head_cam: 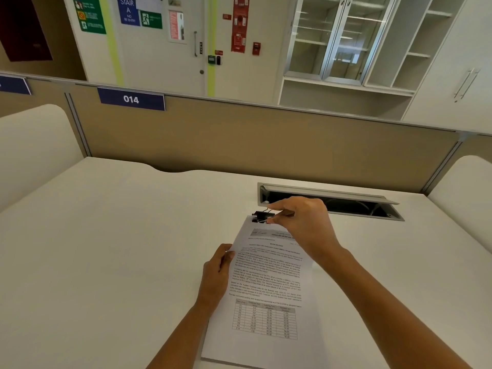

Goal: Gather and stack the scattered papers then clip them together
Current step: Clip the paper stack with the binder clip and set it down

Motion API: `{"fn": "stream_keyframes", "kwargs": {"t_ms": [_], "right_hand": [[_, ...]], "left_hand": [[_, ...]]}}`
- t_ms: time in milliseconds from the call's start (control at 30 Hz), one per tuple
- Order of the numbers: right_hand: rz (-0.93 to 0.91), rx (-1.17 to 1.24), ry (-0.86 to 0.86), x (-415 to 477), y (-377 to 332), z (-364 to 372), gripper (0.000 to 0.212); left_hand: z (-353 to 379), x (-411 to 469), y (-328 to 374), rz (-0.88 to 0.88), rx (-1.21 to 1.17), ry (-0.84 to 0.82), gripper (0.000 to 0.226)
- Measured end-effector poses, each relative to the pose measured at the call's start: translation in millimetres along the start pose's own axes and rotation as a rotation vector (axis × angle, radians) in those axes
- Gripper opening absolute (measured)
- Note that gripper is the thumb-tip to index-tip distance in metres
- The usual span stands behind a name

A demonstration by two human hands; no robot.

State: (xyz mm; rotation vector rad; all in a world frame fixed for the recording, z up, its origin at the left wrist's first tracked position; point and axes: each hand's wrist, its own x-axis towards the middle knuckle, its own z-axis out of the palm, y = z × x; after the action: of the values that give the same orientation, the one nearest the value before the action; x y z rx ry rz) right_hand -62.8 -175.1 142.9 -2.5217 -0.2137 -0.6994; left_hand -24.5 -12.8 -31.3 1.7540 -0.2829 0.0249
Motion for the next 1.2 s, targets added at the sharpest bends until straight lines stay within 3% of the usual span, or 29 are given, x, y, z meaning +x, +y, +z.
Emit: {"fn": "stream_keyframes", "kwargs": {"t_ms": [400,833,900,1000,1067,1200], "right_hand": [[0.165,0.028,-0.231,10.2,-2.0,-10.2,0.03],[0.162,0.003,-0.332,15.4,-4.4,-9.6,0.042],[0.155,0.004,-0.353,16.1,-0.8,-8.7,0.048],[0.161,0.023,-0.407,12.7,8.3,-6.3,0.084],[0.191,0.106,-0.321,7.0,18.2,-6.1,0.097],[0.428,0.302,0.131,-20.7,52.8,3.7,0.075]], "left_hand": [[1.6,-0.2,-1.6,0.097,0.041,-0.01,0.013],[0.4,-1.9,2.7,0.104,0.061,-0.023,0.014],[1.1,-1.4,1.7,0.1,0.053,-0.027,0.013],[1.6,0.4,-0.1,0.065,0.028,-0.032,0.014],[0.5,2.5,-0.8,0.014,-0.038,-0.028,0.018],[-5.8,6.9,-1.9,-0.108,-0.221,-0.008,0.021]]}}
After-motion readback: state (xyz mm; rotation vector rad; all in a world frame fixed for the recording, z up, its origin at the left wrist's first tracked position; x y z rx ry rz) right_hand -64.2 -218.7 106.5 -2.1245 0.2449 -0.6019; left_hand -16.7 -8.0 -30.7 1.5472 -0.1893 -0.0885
